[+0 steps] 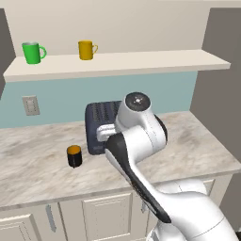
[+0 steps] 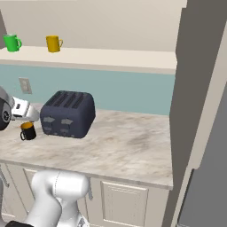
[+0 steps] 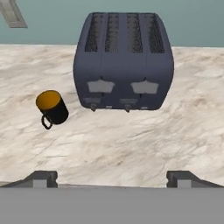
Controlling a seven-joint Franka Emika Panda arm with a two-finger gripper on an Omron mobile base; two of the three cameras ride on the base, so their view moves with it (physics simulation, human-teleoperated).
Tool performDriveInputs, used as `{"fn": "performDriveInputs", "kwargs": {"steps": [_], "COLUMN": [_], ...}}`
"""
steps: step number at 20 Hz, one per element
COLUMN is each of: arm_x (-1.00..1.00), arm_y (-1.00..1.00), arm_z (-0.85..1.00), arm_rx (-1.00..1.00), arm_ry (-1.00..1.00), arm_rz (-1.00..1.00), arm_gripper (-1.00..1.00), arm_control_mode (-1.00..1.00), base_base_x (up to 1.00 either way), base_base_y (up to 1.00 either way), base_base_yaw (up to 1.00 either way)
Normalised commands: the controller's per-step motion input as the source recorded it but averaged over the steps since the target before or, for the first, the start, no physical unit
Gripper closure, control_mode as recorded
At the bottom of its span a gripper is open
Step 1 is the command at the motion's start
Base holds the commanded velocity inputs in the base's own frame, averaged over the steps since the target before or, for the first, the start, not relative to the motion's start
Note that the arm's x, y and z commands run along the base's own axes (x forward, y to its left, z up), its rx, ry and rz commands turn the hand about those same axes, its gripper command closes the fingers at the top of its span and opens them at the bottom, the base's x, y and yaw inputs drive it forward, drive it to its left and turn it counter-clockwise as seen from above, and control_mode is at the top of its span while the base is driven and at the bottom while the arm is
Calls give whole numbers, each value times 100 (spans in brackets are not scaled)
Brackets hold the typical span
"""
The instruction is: Pick the mug on the counter and place it in the cabinet with the handle facing the right, like the mugs already inside.
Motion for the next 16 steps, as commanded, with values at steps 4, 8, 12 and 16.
{"fn": "performDriveInputs", "kwargs": {"steps": [4,8,12,16], "arm_x": [-14,-11,-7,-4], "arm_y": [55,52,50,44], "arm_z": [-25,-25,-17,-17], "arm_rx": [0,0,0,0], "arm_ry": [0,-1,0,-5], "arm_rz": [0,0,0,0], "arm_gripper": [-100,-100,-100,-100], "arm_control_mode": [-100,-100,-100,-100], "base_base_x": [0,0,0,0], "base_base_y": [0,0,0,0], "base_base_yaw": [0,0,0,0]}}
